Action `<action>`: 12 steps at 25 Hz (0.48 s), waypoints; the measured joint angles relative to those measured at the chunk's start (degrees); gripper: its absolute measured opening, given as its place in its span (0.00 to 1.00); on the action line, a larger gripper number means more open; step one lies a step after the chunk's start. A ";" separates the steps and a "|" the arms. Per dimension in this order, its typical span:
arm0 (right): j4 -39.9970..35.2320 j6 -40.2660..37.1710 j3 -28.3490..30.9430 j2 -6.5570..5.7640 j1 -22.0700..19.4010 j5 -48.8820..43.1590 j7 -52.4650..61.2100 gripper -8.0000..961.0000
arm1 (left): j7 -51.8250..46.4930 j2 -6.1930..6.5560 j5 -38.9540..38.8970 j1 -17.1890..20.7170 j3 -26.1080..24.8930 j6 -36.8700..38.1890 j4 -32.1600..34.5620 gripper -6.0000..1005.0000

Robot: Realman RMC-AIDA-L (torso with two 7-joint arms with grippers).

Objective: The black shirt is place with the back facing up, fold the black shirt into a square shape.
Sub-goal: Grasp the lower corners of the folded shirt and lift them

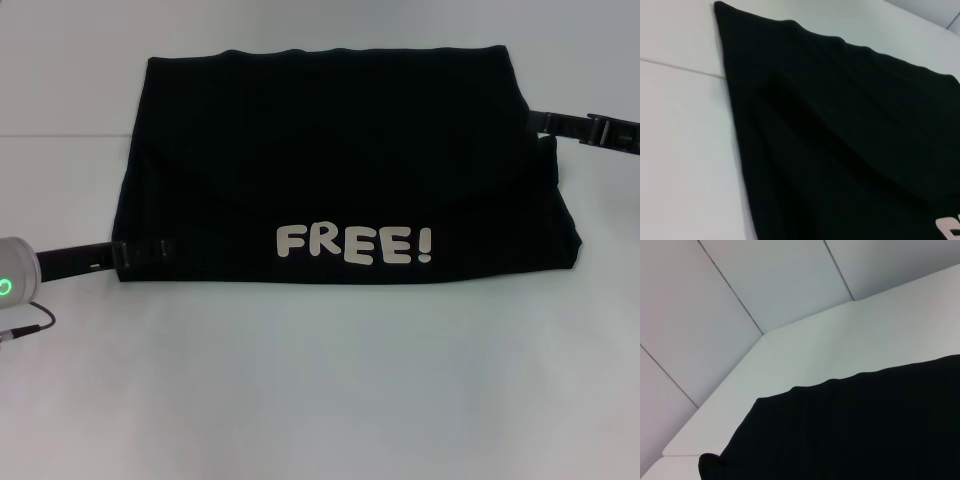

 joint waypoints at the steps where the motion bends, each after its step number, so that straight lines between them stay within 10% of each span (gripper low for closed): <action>1: 0.00 0.00 0.00 0.01 -0.03 0.00 0.00 0.68 | 0.28 0.03 0.10 -0.11 0.00 -0.18 -0.31 0.87; 12: 0.02 -0.05 0.04 -0.03 -0.40 -0.01 0.00 0.68 | 1.52 0.23 0.62 0.34 -0.03 1.71 -0.13 0.87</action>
